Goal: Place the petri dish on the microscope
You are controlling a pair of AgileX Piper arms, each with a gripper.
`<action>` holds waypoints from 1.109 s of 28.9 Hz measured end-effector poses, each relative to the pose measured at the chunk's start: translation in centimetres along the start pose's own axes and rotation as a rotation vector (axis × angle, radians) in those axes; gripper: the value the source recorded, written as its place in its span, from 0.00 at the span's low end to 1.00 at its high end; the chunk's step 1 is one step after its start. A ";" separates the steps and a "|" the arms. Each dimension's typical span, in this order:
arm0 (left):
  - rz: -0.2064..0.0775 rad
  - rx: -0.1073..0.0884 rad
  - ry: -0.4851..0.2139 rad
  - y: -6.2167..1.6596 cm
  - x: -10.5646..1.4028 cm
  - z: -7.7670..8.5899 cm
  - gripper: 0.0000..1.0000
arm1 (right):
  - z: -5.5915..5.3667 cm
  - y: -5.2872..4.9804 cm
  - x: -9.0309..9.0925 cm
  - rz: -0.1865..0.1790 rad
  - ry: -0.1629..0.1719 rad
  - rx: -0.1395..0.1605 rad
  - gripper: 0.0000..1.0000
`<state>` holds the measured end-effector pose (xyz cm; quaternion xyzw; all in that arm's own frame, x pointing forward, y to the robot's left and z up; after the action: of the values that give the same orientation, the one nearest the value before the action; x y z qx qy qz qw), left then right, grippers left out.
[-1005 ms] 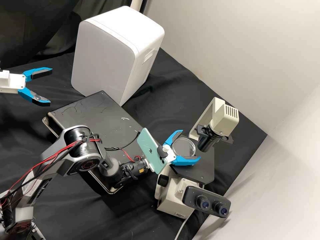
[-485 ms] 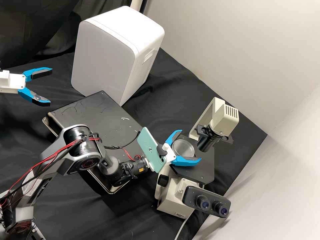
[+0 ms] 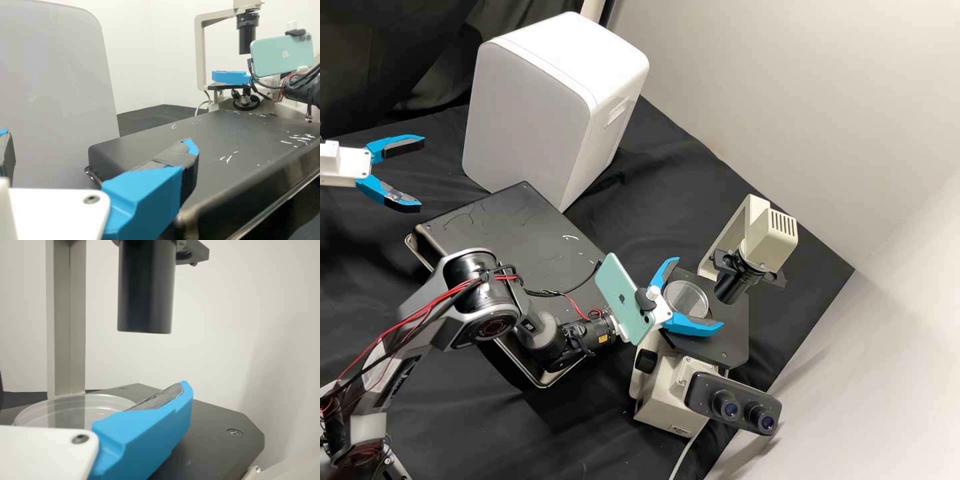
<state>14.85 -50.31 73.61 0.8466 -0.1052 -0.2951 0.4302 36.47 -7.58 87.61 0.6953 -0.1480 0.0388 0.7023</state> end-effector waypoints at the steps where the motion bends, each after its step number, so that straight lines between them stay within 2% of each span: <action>1: 0.000 0.000 0.000 0.00 0.0 0.0 1.00 | 0.0 0.0 -0.1 -0.002 -0.002 0.000 1.00; 8: 0.000 0.000 0.000 0.00 0.0 0.0 1.00 | -0.1 0.1 -0.6 -0.008 -0.008 0.000 1.00; 15: 0.000 -0.002 0.000 0.00 0.0 0.0 1.00 | -0.1 -0.2 -2.3 -0.032 -0.001 0.000 1.00; 16: -0.001 -0.007 0.003 -0.01 0.0 0.0 1.00 | -0.2 -0.2 -2.6 -0.034 0.003 -0.002 1.00; 23: -0.001 -0.016 0.004 -0.01 0.0 -0.1 1.00 | -0.4 -0.2 -3.6 -0.052 0.008 0.003 1.00; 26: -0.011 -0.012 0.004 -0.08 0.0 -0.1 1.00 | -0.5 -0.2 -3.9 -0.054 0.005 0.022 1.00; 30: -0.038 -0.019 0.008 -0.33 0.0 -0.2 1.00 | -0.7 -0.1 -4.4 -0.066 0.007 0.023 1.00; 32: -0.040 -0.020 0.007 -0.35 0.0 -0.2 1.00 | -0.9 0.0 -4.8 -0.077 0.010 0.027 1.00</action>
<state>14.90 -49.98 73.42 0.8453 -0.0838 -0.3015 0.4331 32.02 -5.93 86.37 0.7098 -0.1169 0.0173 0.6944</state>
